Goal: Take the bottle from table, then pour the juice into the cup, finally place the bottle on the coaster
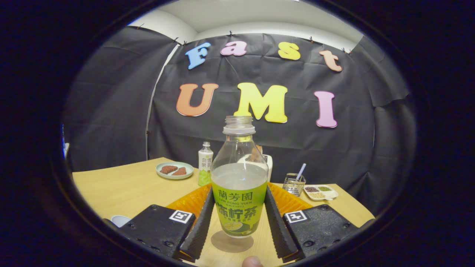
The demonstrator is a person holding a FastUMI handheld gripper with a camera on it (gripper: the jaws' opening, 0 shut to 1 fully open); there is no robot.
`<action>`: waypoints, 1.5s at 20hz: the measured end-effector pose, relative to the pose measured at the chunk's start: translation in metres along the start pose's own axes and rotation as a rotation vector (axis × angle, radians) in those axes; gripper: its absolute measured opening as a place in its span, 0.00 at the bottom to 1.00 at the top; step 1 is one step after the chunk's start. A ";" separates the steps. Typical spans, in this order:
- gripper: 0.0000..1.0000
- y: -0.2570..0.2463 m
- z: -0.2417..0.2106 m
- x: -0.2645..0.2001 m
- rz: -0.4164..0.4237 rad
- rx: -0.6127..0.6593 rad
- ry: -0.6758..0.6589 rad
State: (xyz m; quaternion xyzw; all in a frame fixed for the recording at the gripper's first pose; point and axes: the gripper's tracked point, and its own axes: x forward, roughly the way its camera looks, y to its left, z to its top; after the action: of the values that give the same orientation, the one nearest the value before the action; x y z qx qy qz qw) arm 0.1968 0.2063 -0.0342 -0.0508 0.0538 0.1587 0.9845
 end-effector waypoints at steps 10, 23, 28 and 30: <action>0.77 0.001 -0.059 0.026 0.026 0.082 0.116; 1.00 0.010 -0.059 0.014 0.023 0.072 0.110; 1.00 0.006 -0.047 -0.002 0.012 0.079 0.092; 1.00 0.002 -0.039 -0.013 0.006 0.083 0.072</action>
State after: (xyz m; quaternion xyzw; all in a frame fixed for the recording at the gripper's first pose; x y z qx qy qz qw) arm 0.1802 0.2001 -0.0710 -0.0155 0.0959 0.1575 0.9827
